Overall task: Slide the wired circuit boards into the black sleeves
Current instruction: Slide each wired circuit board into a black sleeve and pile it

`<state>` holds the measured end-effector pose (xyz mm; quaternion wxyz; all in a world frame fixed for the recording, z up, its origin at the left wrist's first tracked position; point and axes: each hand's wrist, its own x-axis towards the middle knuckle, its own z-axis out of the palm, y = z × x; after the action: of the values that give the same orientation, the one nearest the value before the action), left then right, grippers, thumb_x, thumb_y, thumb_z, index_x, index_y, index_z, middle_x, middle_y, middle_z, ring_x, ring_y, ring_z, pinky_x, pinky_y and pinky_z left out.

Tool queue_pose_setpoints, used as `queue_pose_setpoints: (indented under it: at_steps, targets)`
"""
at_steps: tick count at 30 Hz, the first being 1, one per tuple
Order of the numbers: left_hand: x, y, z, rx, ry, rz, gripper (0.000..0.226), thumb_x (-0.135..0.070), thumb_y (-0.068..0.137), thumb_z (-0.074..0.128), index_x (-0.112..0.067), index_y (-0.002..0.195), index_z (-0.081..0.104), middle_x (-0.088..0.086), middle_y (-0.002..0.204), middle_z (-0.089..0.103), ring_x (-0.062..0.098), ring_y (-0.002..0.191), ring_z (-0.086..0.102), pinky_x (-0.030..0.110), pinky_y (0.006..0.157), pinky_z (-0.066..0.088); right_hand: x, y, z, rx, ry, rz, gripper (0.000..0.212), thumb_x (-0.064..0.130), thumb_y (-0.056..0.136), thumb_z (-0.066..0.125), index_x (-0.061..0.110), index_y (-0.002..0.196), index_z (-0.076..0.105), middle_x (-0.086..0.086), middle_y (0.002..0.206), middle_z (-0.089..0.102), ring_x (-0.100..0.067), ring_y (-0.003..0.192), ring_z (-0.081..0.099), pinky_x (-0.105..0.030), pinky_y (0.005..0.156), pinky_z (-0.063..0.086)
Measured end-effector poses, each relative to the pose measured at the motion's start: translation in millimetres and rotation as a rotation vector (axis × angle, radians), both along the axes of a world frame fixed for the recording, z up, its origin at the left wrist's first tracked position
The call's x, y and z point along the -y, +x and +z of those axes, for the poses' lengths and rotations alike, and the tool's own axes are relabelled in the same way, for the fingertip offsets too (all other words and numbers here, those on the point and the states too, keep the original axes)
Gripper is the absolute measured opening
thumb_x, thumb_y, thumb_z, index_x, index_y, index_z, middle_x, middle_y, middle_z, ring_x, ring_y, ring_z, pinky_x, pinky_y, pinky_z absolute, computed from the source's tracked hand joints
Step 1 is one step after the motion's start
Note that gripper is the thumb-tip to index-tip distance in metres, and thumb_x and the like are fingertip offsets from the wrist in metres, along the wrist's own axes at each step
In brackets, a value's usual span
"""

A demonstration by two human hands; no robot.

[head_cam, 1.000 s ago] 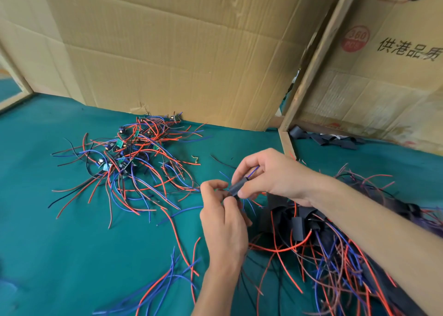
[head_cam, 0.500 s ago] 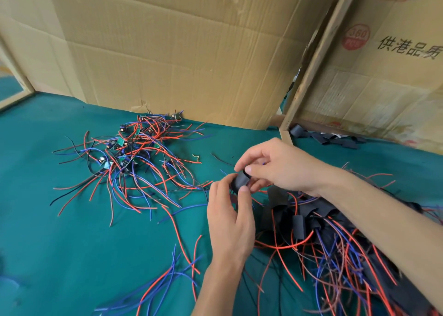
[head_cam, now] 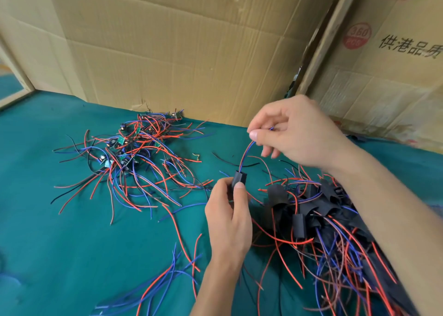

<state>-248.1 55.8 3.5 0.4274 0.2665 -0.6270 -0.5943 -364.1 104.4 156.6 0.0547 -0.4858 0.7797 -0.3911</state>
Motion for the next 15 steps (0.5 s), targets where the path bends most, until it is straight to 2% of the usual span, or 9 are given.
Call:
queue_pose_setpoints:
  at_steps: [3, 6, 8, 11, 13, 15]
  targets:
    - [-0.9, 0.1, 2.8, -0.077, 0.098, -0.103, 0.021, -0.029, 0.096, 0.048, -0.016, 0.086, 0.061, -0.006, 0.07, 0.064, 0.02, 0.068, 0.068, 0.044, 0.072, 0.057, -0.9, 3.8, -5.7, 0.098, -0.137, -0.023, 0.009, -0.001, 0.09, 0.071, 0.004, 0.084, 0.073, -0.008, 0.068, 0.071, -0.019, 0.054, 0.071, -0.024, 0.048, 0.051]
    - [-0.5, 1.9, 6.8, -0.182, 0.271, -0.252, 0.018, -0.019, 0.102, 0.049, -0.01, 0.098, 0.064, 0.001, 0.073, 0.066, 0.022, 0.067, 0.067, 0.037, 0.065, 0.057, 2.7, 9.0, -15.0, 0.211, -0.226, -0.039, 0.009, -0.003, 0.091, 0.07, 0.003, 0.085, 0.073, -0.014, 0.068, 0.07, -0.02, 0.055, 0.07, -0.025, 0.049, 0.051]
    - [1.1, 4.1, 10.3, -0.214, 0.346, -0.328, 0.022, -0.011, 0.106, 0.044, -0.016, 0.107, 0.065, 0.005, 0.077, 0.07, 0.024, 0.068, 0.069, 0.03, 0.062, 0.055, 6.1, 12.0, -19.0, 0.263, -0.236, -0.035, 0.008, -0.003, 0.091, 0.069, 0.002, 0.087, 0.073, -0.013, 0.068, 0.07, -0.019, 0.056, 0.07, -0.025, 0.05, 0.051]
    - [1.5, 4.2, 12.7, -0.247, 0.43, -0.427, 0.038, -0.006, 0.106, 0.04, -0.027, 0.132, 0.059, 0.016, 0.081, 0.068, 0.029, 0.067, 0.07, 0.031, 0.06, 0.056, 8.7, 12.5, -19.8, 0.286, -0.216, -0.016, 0.007, -0.004, 0.092, 0.069, 0.0, 0.088, 0.073, -0.012, 0.068, 0.071, -0.016, 0.055, 0.069, -0.024, 0.05, 0.051]
    - [1.6, 4.9, 13.8, -0.254, 0.462, -0.484, 0.042, -0.006, 0.105, 0.04, -0.032, 0.13, 0.062, 0.021, 0.085, 0.065, 0.032, 0.068, 0.07, 0.031, 0.059, 0.057, 8.8, 9.1, -18.5, 0.292, -0.232, -0.031, 0.008, -0.004, 0.092, 0.069, 0.001, 0.087, 0.073, -0.01, 0.067, 0.071, -0.017, 0.055, 0.068, -0.023, 0.05, 0.051]
    - [1.9, 6.2, 14.5, -0.263, 0.51, -0.53, 0.038, -0.004, 0.104, 0.04, -0.027, 0.118, 0.067, 0.021, 0.086, 0.065, 0.034, 0.072, 0.071, 0.031, 0.059, 0.057, 7.3, 4.9, -17.6, 0.291, -0.263, -0.062, 0.012, -0.003, 0.091, 0.069, 0.005, 0.084, 0.073, -0.009, 0.067, 0.07, -0.017, 0.055, 0.068, -0.023, 0.049, 0.05]
